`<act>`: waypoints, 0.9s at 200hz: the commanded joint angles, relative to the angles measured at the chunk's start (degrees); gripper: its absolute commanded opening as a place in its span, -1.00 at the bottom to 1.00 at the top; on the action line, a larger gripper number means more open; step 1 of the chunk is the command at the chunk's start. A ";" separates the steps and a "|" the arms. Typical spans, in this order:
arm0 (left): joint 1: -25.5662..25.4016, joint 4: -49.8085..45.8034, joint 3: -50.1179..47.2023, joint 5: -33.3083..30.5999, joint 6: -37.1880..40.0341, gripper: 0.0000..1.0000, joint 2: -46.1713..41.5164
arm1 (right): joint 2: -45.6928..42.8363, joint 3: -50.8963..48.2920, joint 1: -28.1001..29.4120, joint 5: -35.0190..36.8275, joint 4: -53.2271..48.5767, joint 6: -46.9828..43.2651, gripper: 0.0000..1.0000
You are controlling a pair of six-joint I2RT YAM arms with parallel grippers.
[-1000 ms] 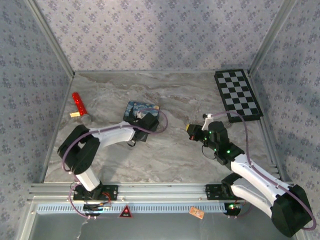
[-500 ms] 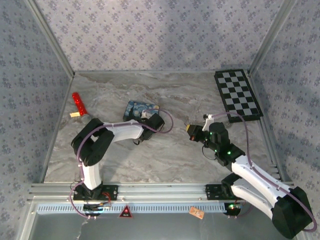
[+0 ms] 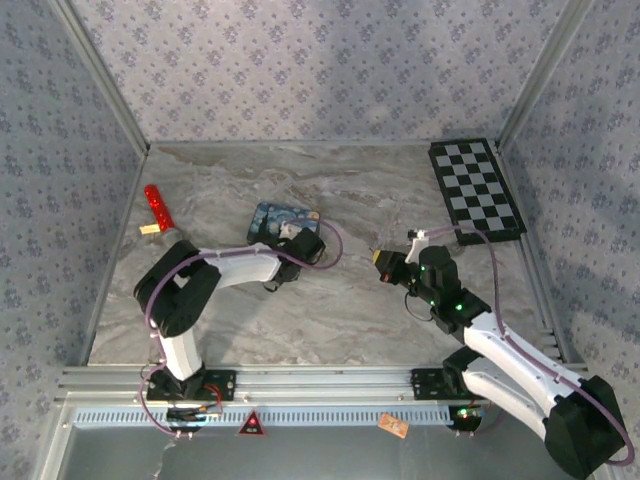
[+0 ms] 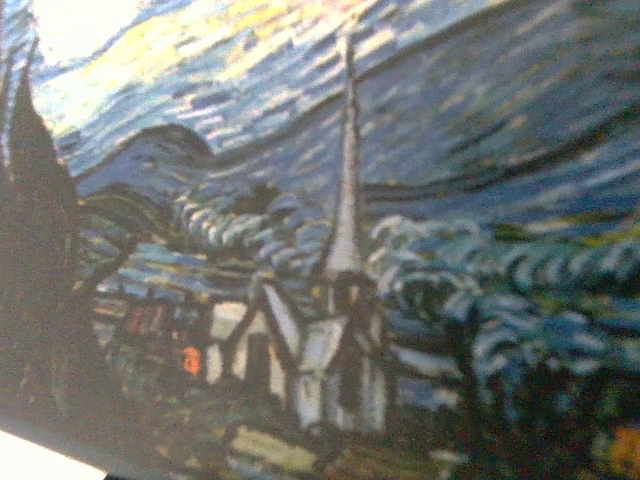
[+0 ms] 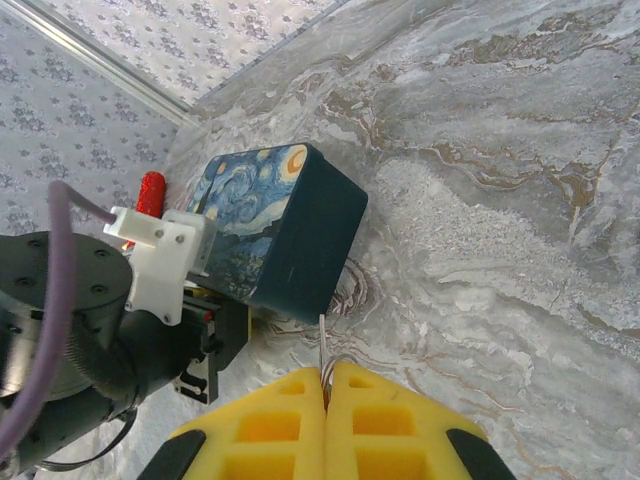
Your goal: Unlock the padlock with the key
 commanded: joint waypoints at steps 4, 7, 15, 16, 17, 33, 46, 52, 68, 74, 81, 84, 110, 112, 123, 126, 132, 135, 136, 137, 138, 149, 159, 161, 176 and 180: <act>2.00 3.32 -1.16 11.22 -1.50 -0.79 -5.57 | -0.23 0.36 0.58 -0.05 0.17 1.04 -1.00; 2.42 3.70 -1.30 12.66 -1.81 -0.80 -6.11 | -0.20 0.37 0.56 -0.01 0.31 1.12 -1.00; 3.73 4.79 -1.66 16.83 -2.55 -0.81 -7.51 | -0.06 0.27 0.75 -0.08 0.62 1.45 -1.00; 3.83 4.91 -1.72 17.39 -2.68 -0.81 -7.69 | -0.07 0.26 0.76 -0.09 0.66 1.46 -1.00; 4.02 5.02 -1.74 17.98 -2.79 -0.81 -7.82 | -0.08 0.31 0.76 -0.09 0.72 1.46 -1.00; 7.01 6.51 -1.64 26.85 -4.65 -0.83 -9.62 | 0.24 0.35 1.18 -0.02 1.02 2.00 -1.00; 8.83 6.97 -0.94 31.92 -6.12 -0.83 -10.36 | 0.56 0.45 1.70 0.30 1.38 2.28 -1.00; 9.58 6.83 -0.39 33.83 -6.77 -0.83 -10.37 | 0.84 0.50 1.89 0.35 1.64 2.42 -1.00; 11.69 6.01 1.24 38.45 -8.26 -0.83 -9.94 | 1.63 0.54 2.79 0.43 2.49 3.16 -1.00; 12.36 5.79 1.59 39.98 -8.94 -0.83 -9.81 | 2.27 0.48 3.38 0.48 3.03 3.44 -1.00; 13.13 5.76 1.97 41.61 -9.73 -0.83 -9.59 | 2.86 0.45 4.15 0.68 3.53 3.55 -1.00; 13.49 5.82 2.12 42.26 -10.00 -0.83 -9.54 | 3.12 0.52 4.41 0.79 3.85 3.65 -1.00; 16.29 6.44 3.20 48.50 -13.12 -0.84 -9.10 | 6.20 0.36 6.93 1.04 7.29 4.97 -1.00; 16.43 6.57 3.23 48.73 -13.35 -0.84 -9.16 | 6.58 0.37 7.10 1.05 7.64 5.15 -1.00; 17.14 7.59 3.21 50.52 -14.62 -0.84 -9.44 | 8.48 0.37 8.14 0.86 9.99 6.05 -1.00; 17.39 7.88 3.21 50.97 -15.04 -0.84 -9.54 | 9.04 0.47 8.40 0.79 10.51 6.25 -1.00; 17.68 8.66 3.04 51.68 -15.77 -0.84 -9.75 | 10.15 0.66 8.98 0.70 11.77 6.59 -1.00; 17.86 9.19 2.97 52.10 -16.19 -0.84 -9.84 | 10.68 0.83 9.26 0.70 12.25 6.69 -1.00; 17.89 9.36 2.93 52.21 -16.36 -0.84 -9.82 | 10.88 0.85 9.41 0.70 12.40 6.76 -1.00; 17.94 9.48 2.91 52.31 -16.49 -0.84 -9.85 | 11.06 0.91 9.53 0.70 12.52 6.84 -1.00; 17.97 9.63 2.90 52.45 -16.64 -0.84 -9.87 | 11.24 0.94 9.58 0.65 12.63 6.88 -1.00; 18.64 11.30 2.47 53.85 -18.05 -0.84 -9.98 | 13.22 1.52 10.22 0.66 14.44 7.53 -1.00; 19.05 12.16 2.28 54.52 -18.91 -0.85 -9.95 | 14.84 1.73 10.58 0.37 16.33 8.15 -1.00; 19.05 12.11 2.27 54.48 -18.93 -0.85 -9.93 | 15.38 1.79 10.60 0.29 16.69 8.24 -1.00; 19.23 11.51 2.62 53.88 -18.68 -0.85 -10.06 | 18.01 2.27 10.65 -0.51 18.73 9.10 -1.00; 19.30 11.41 2.70 53.74 -18.56 -0.85 -10.11 | 18.64 2.41 10.68 -0.70 19.22 9.36 -1.00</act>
